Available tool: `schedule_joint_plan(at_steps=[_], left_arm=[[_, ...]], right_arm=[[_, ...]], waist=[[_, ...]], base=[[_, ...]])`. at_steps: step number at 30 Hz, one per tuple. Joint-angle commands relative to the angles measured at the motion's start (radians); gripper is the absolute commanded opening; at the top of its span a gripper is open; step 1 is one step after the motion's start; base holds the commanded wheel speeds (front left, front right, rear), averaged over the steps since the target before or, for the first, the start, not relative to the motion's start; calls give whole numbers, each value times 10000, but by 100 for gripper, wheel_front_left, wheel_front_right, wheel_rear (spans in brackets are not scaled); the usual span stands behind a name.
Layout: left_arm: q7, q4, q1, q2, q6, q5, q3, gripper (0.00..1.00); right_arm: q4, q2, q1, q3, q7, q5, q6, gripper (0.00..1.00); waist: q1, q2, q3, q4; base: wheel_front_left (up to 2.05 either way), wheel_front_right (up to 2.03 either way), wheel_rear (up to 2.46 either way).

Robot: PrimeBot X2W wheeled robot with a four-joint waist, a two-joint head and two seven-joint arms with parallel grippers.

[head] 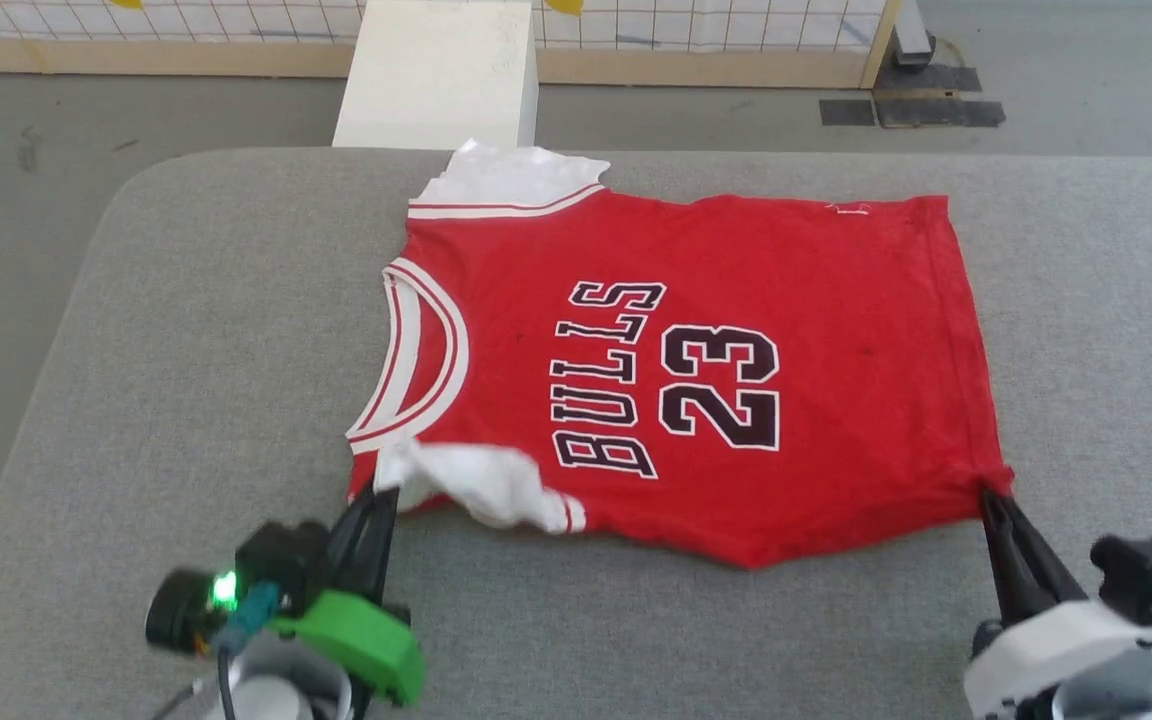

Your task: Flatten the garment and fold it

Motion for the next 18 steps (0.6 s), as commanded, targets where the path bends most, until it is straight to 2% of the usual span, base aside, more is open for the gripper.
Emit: schedule_joint_plan(at_steps=[1, 8, 13, 18], left_arm=[[-80, 82, -452, -41, -82, 230, 69, 0], [83, 904, -2386, -19, -822, 655, 25, 0], [400, 1864, -3759, -220, -1342, 524, 98, 0], [638, 2967, -4830, -491, -1597, 196, 355, 0]], right_arm=[[47, -97, -368, 82, -30, -81, -15, 0], [285, -397, -1963, 163, 638, -233, -15, 0], [731, -564, -3219, -90, 1404, -290, -15, 0], [1378, -578, -4357, -143, 2400, -325, -15, 0]], waist=[[1, 0, 107, -33], [1, 0, 745, -218], [1, 0, 1438, -292], [1, 0, 2120, -396]], base=[[0, 0, 0], [0, 0, 0], [0, 0, 0], [0, 0, 0]])
